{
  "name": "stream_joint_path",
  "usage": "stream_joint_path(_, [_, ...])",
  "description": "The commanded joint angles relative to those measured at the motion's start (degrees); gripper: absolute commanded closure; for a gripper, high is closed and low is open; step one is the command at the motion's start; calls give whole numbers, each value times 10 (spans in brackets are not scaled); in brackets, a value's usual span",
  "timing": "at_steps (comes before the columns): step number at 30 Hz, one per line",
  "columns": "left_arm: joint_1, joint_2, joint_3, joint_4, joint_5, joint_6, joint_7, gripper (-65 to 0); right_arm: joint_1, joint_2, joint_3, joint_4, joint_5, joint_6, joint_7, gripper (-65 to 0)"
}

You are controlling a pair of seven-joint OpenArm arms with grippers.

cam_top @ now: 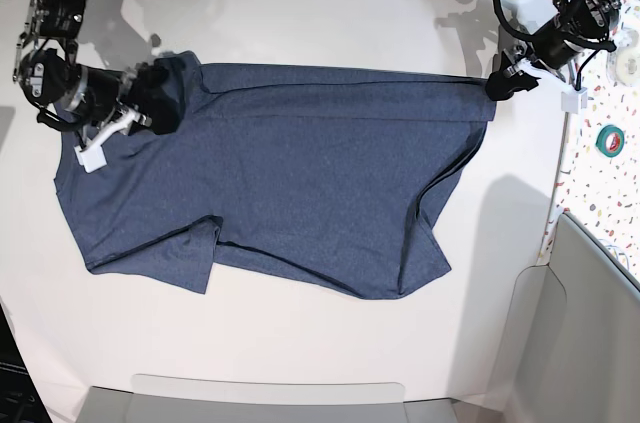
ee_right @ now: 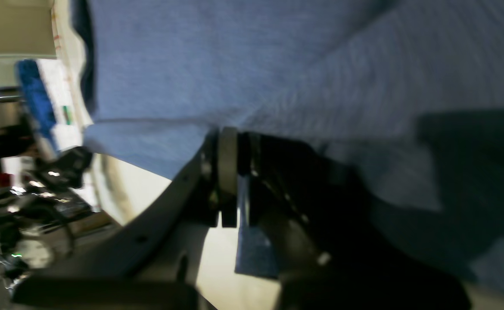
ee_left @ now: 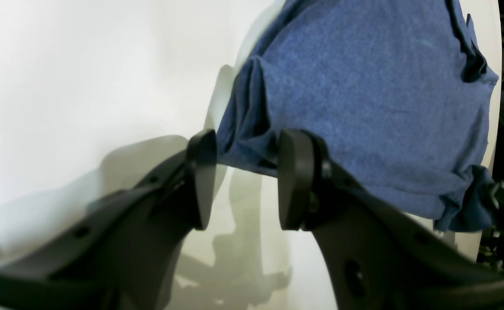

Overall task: Layout the t-shirt on the table in an organized manner, then fold the t-shirt properly
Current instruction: 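Move the right gripper along the collar edge toward the sleeve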

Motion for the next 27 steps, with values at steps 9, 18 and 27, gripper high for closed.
stream_joint_path(9, [-3, -7, -1, 10, -12, -2, -6, -230, 101, -43, 5, -114, 13, -1, 2, -84])
stream_joint_path(18, [-3, -7, -1, 10, -12, -2, -6, -230, 126, -63, 33, -172, 21, -1, 2, -85])
stream_joint_path(27, [-4, -7, -1, 10, -12, -2, -6, -230, 136, -70, 73, -255, 62, -1, 0, -86])
